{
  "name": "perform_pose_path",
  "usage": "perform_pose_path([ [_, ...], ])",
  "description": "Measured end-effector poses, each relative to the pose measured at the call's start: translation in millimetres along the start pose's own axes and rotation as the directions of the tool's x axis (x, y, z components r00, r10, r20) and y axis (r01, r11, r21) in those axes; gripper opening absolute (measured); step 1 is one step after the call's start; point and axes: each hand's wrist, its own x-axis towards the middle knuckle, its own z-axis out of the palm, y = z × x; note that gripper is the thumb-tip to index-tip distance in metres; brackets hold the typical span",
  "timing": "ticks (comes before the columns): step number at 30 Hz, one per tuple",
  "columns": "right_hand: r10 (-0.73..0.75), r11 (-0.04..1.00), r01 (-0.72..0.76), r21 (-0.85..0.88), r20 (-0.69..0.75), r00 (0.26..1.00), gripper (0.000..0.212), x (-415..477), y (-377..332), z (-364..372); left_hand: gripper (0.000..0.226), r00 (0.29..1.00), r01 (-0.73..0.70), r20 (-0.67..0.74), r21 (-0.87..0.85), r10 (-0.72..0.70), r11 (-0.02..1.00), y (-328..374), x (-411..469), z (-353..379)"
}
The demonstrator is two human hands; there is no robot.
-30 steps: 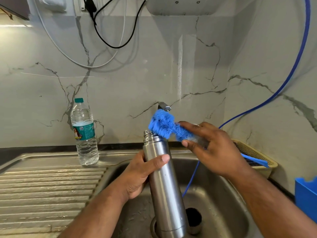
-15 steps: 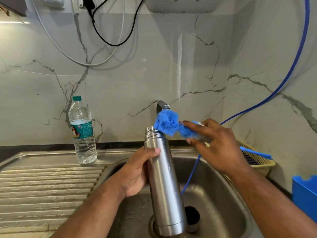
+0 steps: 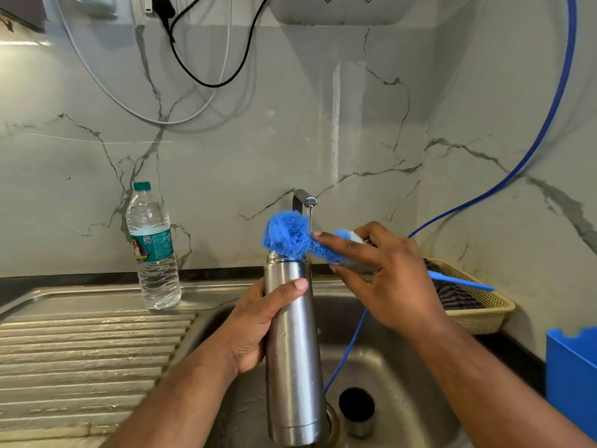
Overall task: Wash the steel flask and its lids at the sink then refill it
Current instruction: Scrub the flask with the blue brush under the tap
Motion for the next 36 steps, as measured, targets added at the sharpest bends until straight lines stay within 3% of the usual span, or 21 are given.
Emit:
perform_pose_path([
  [4, 0.133, 0.99, -0.132, -0.05, 0.003, 0.991, 0.066, -5.4, 16.1, -2.0, 0.081, 0.998, -0.054, -0.03, -0.058, 0.052, 0.997, 6.0, 1.2, 3.0],
  [6, 0.158, 0.987, -0.158, 0.03, -0.003, 0.987, 0.067, -8.8, 9.2, 6.5, 0.091, 0.997, -0.07, -0.043, -0.07, 0.067, 0.995, 7.2, 3.3, 5.4],
  [9, 0.136, 0.982, -0.134, 0.136, 0.0, 0.991, 0.058, -6.1, -12.1, 13.3, 0.067, 0.999, -0.052, -0.013, -0.033, 0.052, 0.998, 4.3, 4.0, 6.0],
  [12, 0.078, 0.996, -0.078, 0.05, 0.002, 0.997, 0.059, -5.8, -11.0, 11.0, 0.073, 1.0, 0.006, 0.01, -0.026, -0.005, 1.0, -1.8, 4.7, 0.6],
  [17, 0.302, 0.944, -0.297, 0.142, -0.017, 0.953, 0.06, -10.3, 6.0, 10.1, 0.076, 0.997, -0.072, 0.026, -0.041, 0.073, 0.997, -0.3, 6.1, 0.0],
  [19, 0.275, 0.943, -0.268, 0.199, -0.007, 0.962, 0.058, -9.3, -7.5, 13.3, 0.074, 0.997, -0.078, 0.024, -0.047, 0.079, 0.996, -3.1, 6.9, 3.5],
  [22, 0.166, 0.978, -0.164, 0.129, -0.002, 0.986, 0.058, -6.1, -18.9, 12.1, 0.071, 0.996, -0.083, 0.012, -0.053, 0.084, 0.995, -5.5, 6.7, 4.8],
  [27, 0.345, 0.902, -0.335, 0.273, 0.011, 0.938, 0.056, -8.2, 8.6, 5.6, 0.082, 0.994, -0.098, 0.04, -0.037, 0.1, 0.994, 0.0, 4.9, 2.0],
  [29, 0.327, 0.876, -0.319, 0.362, 0.042, 0.944, 0.056, -9.8, 0.9, 11.1, 0.073, 0.994, -0.094, 0.057, -0.033, 0.096, 0.995, -1.1, 3.4, 5.1],
  [33, 0.266, 0.883, -0.278, 0.377, 0.085, 0.96, 0.057, -9.2, -10.5, 15.9, 0.048, 0.989, -0.122, 0.081, -0.041, 0.125, 0.992, -4.7, 1.9, 5.0],
  [36, 0.306, 0.844, -0.332, 0.421, 0.129, 0.943, 0.057, -9.2, -0.7, 12.5, 0.056, 0.982, -0.136, 0.121, -0.076, 0.145, 0.988, -1.9, 1.6, 3.2],
])
